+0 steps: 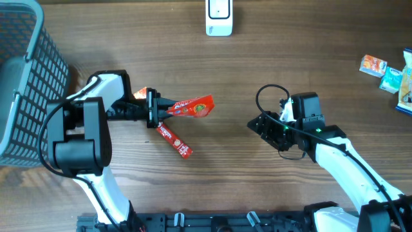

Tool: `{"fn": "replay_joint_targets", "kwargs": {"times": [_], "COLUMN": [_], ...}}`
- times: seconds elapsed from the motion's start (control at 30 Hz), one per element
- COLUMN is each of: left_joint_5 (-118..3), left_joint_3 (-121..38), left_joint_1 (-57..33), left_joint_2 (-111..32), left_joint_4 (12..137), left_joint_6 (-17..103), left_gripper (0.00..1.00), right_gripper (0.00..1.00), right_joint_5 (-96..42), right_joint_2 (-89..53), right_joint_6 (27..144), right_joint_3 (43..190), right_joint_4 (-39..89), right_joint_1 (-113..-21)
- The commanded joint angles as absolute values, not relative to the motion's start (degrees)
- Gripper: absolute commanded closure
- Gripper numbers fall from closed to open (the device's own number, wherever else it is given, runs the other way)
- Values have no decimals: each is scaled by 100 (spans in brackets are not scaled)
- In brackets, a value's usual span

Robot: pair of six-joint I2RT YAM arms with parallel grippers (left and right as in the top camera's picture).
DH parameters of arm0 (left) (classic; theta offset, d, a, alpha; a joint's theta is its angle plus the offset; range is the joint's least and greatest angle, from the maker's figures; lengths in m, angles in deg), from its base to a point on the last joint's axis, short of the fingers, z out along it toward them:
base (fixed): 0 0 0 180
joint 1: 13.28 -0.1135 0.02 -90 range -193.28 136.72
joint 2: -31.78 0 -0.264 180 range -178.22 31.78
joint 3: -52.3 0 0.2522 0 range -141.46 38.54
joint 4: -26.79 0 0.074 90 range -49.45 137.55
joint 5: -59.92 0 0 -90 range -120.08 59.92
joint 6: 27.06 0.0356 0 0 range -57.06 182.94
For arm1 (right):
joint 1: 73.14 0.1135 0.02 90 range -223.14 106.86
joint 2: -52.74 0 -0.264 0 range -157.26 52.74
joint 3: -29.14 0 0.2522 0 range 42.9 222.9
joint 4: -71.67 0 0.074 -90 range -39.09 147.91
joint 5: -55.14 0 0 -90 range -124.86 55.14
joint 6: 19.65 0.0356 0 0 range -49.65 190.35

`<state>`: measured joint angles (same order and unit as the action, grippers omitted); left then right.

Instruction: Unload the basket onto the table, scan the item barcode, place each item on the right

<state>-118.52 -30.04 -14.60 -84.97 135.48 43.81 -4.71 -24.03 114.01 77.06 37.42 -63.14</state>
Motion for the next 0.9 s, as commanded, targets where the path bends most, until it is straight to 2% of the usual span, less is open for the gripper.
{"fn": "replay_joint_targets", "kwargs": {"times": [0.0, 0.3, 0.4, 0.57, 0.67, 0.87], "left_joint_5": [-12045, -11983, -11666, -10375, -9889, -10220], "left_joint_3": [-3015, -3015, -3015, -3015, -3015, -3015], "left_joint_1": [-1574, -1703, -1705, -1705, -1686, -1533], "left_joint_2": [-8339, -8339, -8339, -8339, -8339, -8339], "left_joint_4": [13717, 13459, 12879, 11402, 11103, 11253], "left_joint_6": [4247, 4569, 4711, 4709, 4737, 5401], "left_gripper": [96, 96, 96, 96, 96, 96], "right_gripper": [32, 32, 33, 33, 27, 18], "right_joint_5": [-691, -300, 342, 1531, 1802, 1857], "right_joint_2": [-2315, -2315, -2315, -2315, -2315, -2475], "right_joint_6": [11399, 11084, 11084, 11263, 11501, 11866], "right_joint_3": [7830, 7832, 7845, 8235, 8440, 8440], "right_joint_4": [3742, 3864, 4072, 4408, 4489, 4487], "right_joint_1": [-6296, -6296, -6303, -6307, -6307, -6261]}}
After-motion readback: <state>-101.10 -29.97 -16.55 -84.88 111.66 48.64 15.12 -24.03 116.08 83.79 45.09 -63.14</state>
